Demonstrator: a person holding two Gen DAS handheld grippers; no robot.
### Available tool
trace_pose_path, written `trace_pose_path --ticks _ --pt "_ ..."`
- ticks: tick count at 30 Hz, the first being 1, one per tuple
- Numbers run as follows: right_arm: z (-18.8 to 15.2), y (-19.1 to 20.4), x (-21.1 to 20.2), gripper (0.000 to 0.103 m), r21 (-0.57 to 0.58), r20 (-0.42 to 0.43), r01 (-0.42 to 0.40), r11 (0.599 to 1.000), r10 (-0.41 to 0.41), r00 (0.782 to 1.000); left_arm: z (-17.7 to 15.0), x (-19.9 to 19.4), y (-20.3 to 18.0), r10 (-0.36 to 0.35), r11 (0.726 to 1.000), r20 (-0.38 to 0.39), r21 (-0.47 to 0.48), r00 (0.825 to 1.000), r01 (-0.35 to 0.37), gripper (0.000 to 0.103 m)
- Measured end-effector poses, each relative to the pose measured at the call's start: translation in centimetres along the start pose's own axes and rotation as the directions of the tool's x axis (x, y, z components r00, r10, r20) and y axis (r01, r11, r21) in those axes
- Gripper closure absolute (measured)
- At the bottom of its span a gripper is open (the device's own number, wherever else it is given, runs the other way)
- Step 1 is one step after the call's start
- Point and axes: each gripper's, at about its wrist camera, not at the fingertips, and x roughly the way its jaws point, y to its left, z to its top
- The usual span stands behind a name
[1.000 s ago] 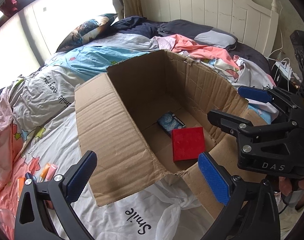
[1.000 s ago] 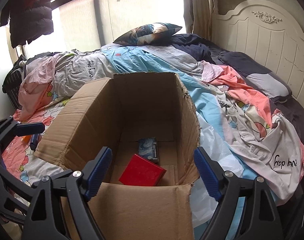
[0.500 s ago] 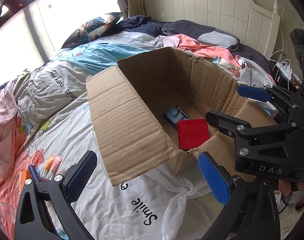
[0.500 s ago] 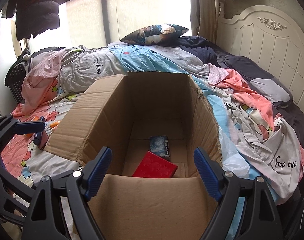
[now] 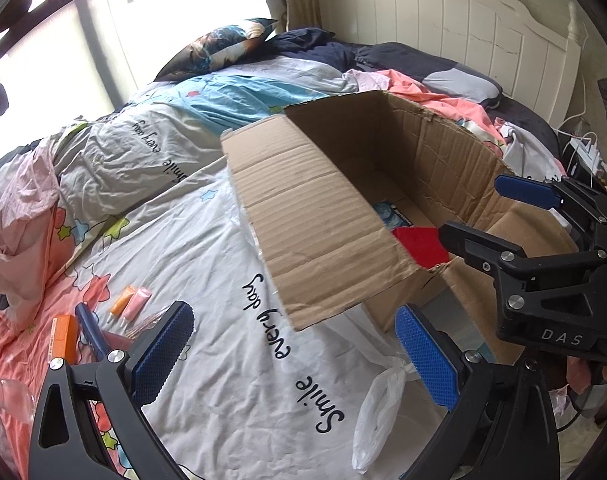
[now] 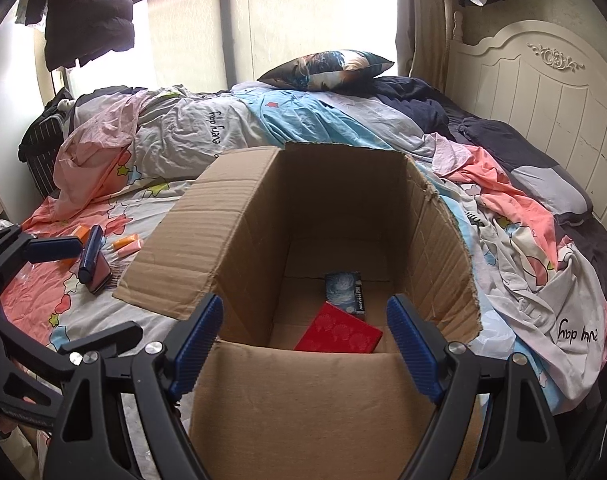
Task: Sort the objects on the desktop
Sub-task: 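Move both open tools back toward the remaining items on the bed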
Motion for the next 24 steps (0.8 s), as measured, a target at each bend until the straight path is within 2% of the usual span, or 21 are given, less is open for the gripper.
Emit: trace_pose_path --ticks 4,9,24 --pt "-0.1 0.9 0.1 0.022 -0.008 0.000 -0.010 1.000 0.010 1.000 -0.6 -0.4 1.4 0.009 1.000 0.001 -0.030 1.000 -0.009 0.000" --pt "-0.5 2.0 0.5 0.022 -0.016 -0.011 -0.034 0.999 0.034 0.999 -1.7 -0.6 3.6 -0.023 0.995 -0.001 -0.095 1.000 0.022 0.000" --pt "-0.7 6.8 0.7 0.022 -0.074 -0.015 -0.081 0.994 0.080 0.997 -6.0 -0.6 7.6 0.022 0.985 -0.046 -0.169 0.999 -0.030 0.000"
